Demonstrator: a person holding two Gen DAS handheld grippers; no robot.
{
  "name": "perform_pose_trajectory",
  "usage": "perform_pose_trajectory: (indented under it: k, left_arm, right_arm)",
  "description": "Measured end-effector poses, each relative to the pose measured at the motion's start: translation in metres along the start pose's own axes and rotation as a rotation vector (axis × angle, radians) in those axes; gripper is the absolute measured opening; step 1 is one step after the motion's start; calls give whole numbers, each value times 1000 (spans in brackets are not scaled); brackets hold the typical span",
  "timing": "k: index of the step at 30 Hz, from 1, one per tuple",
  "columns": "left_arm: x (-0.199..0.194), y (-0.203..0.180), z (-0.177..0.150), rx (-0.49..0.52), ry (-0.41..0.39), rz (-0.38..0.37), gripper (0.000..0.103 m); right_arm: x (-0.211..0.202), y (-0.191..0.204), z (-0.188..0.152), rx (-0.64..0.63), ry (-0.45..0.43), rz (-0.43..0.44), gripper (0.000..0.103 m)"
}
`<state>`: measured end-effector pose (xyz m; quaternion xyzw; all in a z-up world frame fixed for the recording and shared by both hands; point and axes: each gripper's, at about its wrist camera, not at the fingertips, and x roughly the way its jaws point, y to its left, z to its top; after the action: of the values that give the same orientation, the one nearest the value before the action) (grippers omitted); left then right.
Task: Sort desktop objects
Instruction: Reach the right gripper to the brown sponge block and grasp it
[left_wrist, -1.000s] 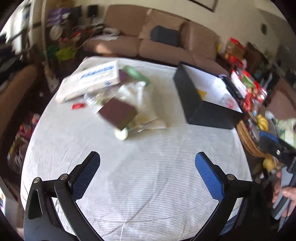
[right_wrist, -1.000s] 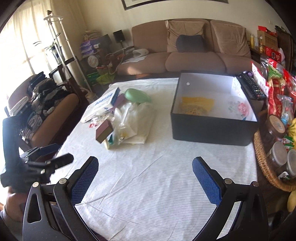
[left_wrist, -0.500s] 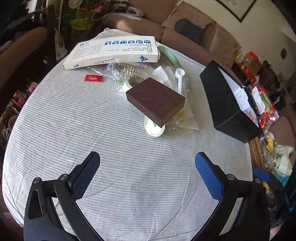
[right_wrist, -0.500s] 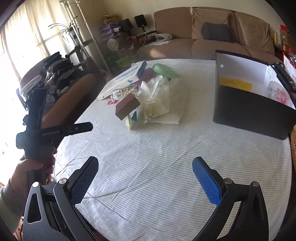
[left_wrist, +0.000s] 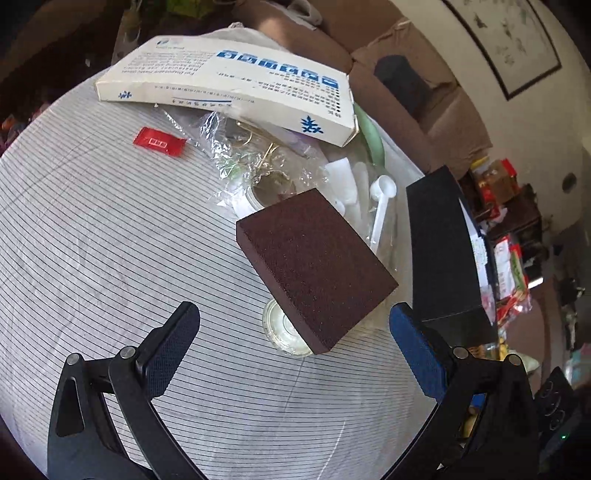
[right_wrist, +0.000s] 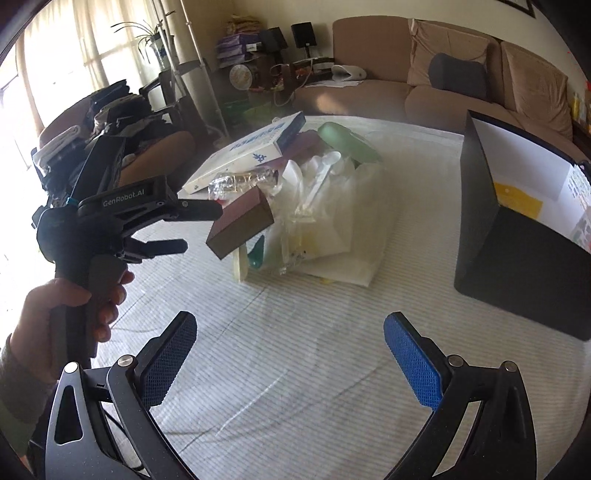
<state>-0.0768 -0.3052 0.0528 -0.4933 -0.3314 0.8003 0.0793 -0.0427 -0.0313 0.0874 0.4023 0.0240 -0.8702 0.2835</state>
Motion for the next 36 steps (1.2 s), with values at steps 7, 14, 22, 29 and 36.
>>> perform_pose_trajectory:
  k: [7, 14, 22, 29, 36]
  left_arm:
    - [0, 12, 14, -50, 2, 28, 103]
    - [-7, 23, 16, -85, 4, 25, 103]
    - [-5, 30, 15, -101, 42, -4, 103]
    - [6, 27, 5, -123, 109, -77, 103]
    - [19, -1, -28, -105, 240, -184, 103]
  right_arm:
    - [48, 33, 36, -120, -37, 56, 103]
    - [96, 66, 50, -243, -26, 32, 103]
    - [119, 60, 51, -229, 3, 4, 74]
    - [88, 28, 39, 1, -11, 117, 74]
    - [42, 4, 1, 286, -42, 229, 74]
